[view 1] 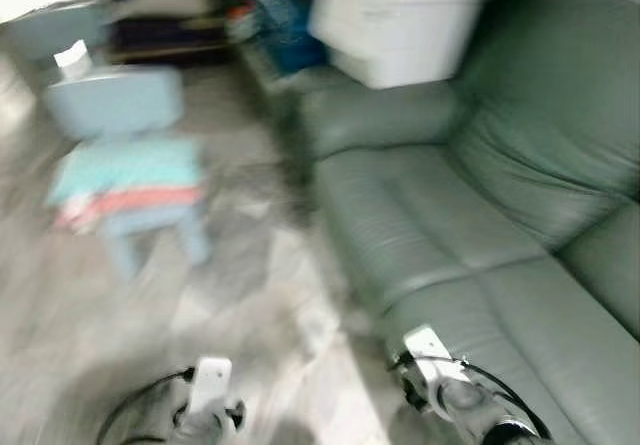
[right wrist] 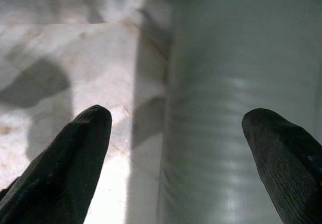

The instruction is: Move the pillow to the sofa

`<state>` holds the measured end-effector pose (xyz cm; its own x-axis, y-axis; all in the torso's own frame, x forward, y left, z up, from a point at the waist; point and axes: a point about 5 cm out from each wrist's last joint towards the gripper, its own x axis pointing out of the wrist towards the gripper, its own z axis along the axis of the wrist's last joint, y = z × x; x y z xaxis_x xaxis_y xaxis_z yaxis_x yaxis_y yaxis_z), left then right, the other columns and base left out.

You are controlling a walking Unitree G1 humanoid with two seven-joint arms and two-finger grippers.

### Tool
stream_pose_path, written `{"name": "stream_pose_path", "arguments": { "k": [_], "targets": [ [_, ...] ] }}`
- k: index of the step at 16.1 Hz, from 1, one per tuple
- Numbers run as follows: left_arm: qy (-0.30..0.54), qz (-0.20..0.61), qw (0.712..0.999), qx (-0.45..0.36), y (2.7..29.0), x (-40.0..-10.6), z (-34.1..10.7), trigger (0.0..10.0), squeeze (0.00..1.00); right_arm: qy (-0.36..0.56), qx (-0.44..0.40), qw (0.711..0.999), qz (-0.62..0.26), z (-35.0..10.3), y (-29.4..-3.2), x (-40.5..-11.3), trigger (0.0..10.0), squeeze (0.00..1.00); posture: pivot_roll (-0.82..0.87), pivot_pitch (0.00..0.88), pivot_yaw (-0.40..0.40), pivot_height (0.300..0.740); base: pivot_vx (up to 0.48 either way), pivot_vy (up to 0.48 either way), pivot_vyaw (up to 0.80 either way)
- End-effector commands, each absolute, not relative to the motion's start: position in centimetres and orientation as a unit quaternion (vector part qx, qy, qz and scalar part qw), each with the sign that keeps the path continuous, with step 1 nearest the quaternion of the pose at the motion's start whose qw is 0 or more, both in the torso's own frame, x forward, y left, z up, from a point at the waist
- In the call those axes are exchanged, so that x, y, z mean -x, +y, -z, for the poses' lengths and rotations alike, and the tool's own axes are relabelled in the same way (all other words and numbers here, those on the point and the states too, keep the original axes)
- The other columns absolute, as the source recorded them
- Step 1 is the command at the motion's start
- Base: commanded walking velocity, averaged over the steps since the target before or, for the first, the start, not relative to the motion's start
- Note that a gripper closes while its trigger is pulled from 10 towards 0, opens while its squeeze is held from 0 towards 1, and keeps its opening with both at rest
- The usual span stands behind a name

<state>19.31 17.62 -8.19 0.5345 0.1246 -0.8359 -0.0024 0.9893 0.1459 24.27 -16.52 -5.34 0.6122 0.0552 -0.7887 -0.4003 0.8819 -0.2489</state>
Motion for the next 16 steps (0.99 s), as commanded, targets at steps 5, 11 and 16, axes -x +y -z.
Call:
{"name": "stream_pose_path", "arguments": {
  "k": [5,11,16],
  "targets": [
    [0.480,-0.039,0.874,-0.067,17.7,-19.4,8.1,10.0,0.00,0.413,0.194,0.880,-0.130,5.3,-15.9,-24.4,10.0,0.00,-0.09,0.000,-0.064,0.740,0.000,0.000,0.16],
    [0.483,-0.066,0.870,-0.078,23.1,-17.8,8.0,10.0,0.00,0.415,0.186,0.881,-0.127,5.3,-15.9,-24.4,10.0,0.00,-0.09,0.000,-0.059,0.740,0.000,0.000,0.00],
    [0.468,-0.070,0.879,-0.054,23.1,-18.3,7.7,10.0,0.00,0.412,0.128,0.897,-0.092,5.4,-15.8,-24.2,10.0,0.00,-0.09,0.000,-0.042,0.740,0.000,0.000,0.00]
  ]
}}
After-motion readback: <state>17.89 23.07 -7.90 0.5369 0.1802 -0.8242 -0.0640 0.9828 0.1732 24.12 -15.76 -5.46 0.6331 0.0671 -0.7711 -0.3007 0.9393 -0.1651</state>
